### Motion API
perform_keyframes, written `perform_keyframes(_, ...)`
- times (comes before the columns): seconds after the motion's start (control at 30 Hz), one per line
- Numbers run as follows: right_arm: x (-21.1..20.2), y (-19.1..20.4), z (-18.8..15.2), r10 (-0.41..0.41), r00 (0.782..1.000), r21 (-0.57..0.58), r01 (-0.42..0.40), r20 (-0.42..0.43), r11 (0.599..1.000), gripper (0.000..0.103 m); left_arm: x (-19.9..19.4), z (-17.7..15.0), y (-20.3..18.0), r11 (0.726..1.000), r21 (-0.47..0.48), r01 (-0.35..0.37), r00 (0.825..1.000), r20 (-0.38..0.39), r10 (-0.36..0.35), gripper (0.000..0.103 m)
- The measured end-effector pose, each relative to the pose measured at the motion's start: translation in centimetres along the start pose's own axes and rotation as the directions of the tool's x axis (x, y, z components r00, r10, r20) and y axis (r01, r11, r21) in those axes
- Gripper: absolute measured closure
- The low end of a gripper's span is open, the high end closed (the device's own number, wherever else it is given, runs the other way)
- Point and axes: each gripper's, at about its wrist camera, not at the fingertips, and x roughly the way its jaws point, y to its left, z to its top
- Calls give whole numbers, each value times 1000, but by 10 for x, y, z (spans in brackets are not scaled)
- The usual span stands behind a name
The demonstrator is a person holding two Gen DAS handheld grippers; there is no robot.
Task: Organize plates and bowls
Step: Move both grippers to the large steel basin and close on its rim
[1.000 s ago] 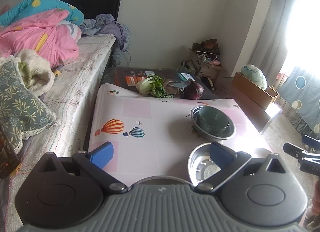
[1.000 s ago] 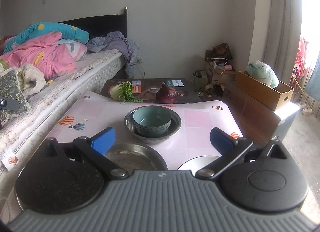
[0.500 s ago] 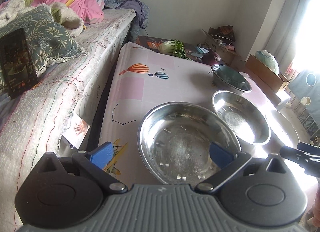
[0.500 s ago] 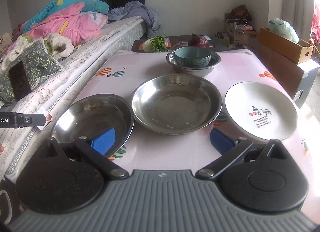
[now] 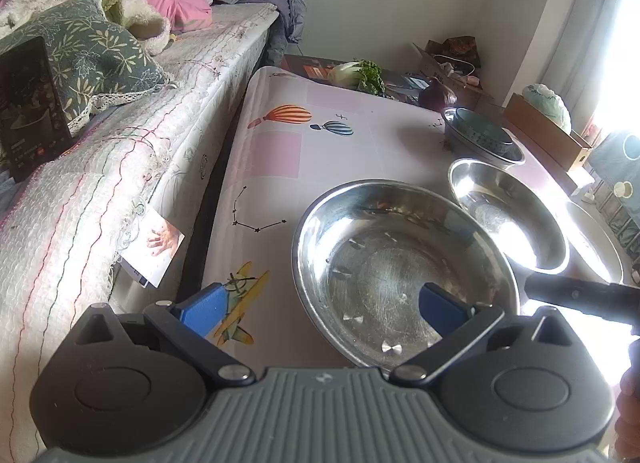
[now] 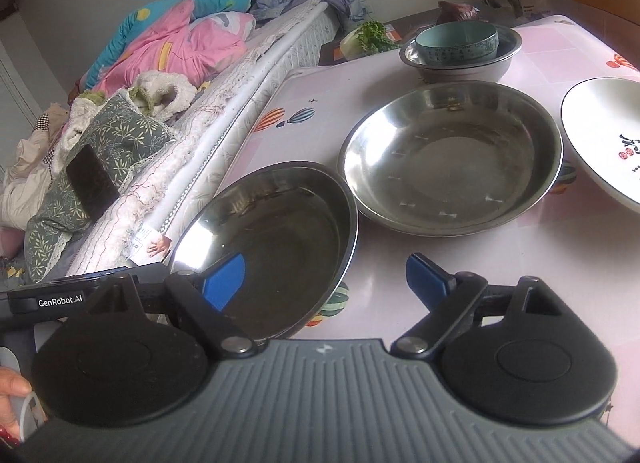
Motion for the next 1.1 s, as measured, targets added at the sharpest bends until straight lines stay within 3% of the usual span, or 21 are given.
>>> perform_keyframes(0.13, 16, -1, 1, 17, 1000, 21, -17, -25, 1000, 33, 9, 4, -2, 999, 20, -33, 999, -3, 33, 1)
perform_keyframes(0.3, 28, -3, 3, 18, 999, 32, -17, -37, 999, 45, 16, 5, -4, 998, 43, -41, 999, -9, 41, 11)
perform_keyframes(0.5, 37, -1, 5, 23, 998, 24, -22, -53, 999, 59, 24, 0, -2, 1000, 14, -5, 999, -41, 5, 35)
perform_keyframes(0.6, 39, -2, 6, 15, 998, 16, -14, -58, 1000, 72, 24, -3, -4, 1000, 11, 17, 999, -49, -16, 48)
perform_keyframes(0.77, 37, -3, 3, 28, 997, 19, -27, -76, 999, 76, 21, -6, -7, 1000, 23, -4, 999, -48, 6, 56)
perform_keyframes(1.1, 15, -11, -13, 55, 993, 37, -51, -106, 998, 76, 6, -18, -14, 998, 41, 51, 995, -83, -47, 58)
